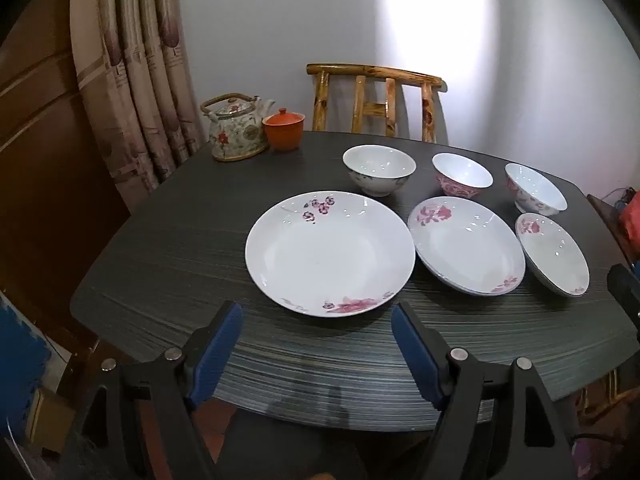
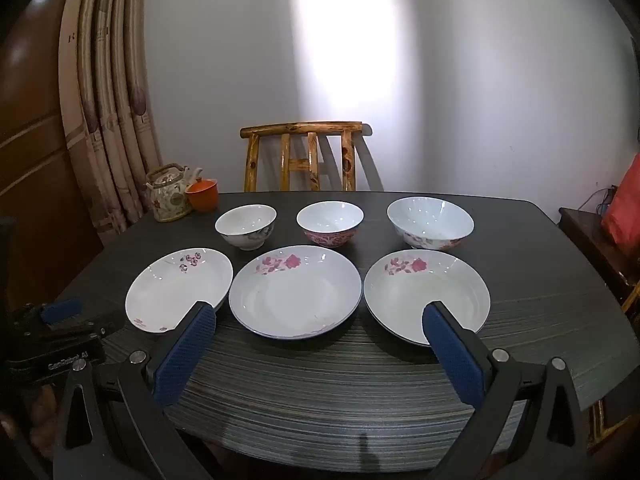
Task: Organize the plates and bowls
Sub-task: 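Move both tools toward the pink-flowered plates on the table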
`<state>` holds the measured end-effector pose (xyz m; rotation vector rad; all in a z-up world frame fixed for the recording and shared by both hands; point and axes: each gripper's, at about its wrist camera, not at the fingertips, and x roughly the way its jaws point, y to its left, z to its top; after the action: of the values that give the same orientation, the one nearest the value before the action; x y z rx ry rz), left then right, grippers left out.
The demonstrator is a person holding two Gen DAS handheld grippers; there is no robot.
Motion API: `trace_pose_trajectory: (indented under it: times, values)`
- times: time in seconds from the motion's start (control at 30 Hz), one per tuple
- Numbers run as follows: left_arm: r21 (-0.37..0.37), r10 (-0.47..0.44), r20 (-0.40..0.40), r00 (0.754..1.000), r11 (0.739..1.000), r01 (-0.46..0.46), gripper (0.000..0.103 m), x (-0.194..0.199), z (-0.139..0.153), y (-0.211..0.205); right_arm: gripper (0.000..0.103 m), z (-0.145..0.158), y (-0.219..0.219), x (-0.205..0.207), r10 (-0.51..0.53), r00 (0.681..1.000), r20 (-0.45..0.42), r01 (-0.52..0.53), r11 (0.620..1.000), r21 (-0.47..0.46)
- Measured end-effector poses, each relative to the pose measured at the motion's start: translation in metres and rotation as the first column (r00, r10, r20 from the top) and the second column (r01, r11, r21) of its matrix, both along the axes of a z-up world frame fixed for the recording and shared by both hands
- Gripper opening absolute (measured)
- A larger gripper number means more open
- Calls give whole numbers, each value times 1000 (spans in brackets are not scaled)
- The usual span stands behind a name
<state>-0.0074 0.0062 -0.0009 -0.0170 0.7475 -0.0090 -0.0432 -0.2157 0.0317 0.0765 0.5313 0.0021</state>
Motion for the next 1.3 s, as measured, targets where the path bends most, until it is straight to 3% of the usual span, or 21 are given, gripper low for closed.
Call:
trace_pose_trajectory:
  times: [0.03, 0.07, 0.37, 0.7, 0.8, 0.87, 0.97, 1.13, 1.3]
  values:
    - [-28, 8, -6, 1000, 1000, -8, 79, -5, -2, 9, 103, 0, 0, 0, 1, 1000, -3, -1, 1000, -2]
    - [-23, 19, -45, 999, 1000, -20, 79, 2, -5, 10, 103, -1, 0, 0, 2, 1000, -5, -2, 1000, -1]
    - [57, 32, -75, 997, 998, -28, 79, 9, -3, -4, 103, 3, -1, -6, 23, 999, -25, -23, 1000, 16]
    - [85, 49, -94, 994, 996, -41, 79, 11, -9, -2, 103, -11, 13, 12, 136, 980, -143, -115, 983, 143]
    - [91, 48, -107, 993, 995, -38, 79, 12, -10, 0, 99, -17, 19, 23, 176, 964, -202, -133, 969, 207]
    - [95, 51, -114, 992, 995, -41, 79, 13, -11, 2, 88, -22, 23, 30, 205, 947, -246, -139, 955, 262]
    - [90, 47, -122, 991, 995, -36, 79, 14, -11, 6, 79, -30, 30, 41, 243, 922, -301, -135, 932, 337]
    - [110, 37, -131, 991, 994, -23, 79, 18, -8, 12, 75, -43, 41, 58, 297, 878, -375, -110, 888, 447]
    - [137, 21, -154, 988, 991, 0, 79, 28, -7, 20, 74, -43, 53, 68, 321, 856, -404, -101, 872, 479]
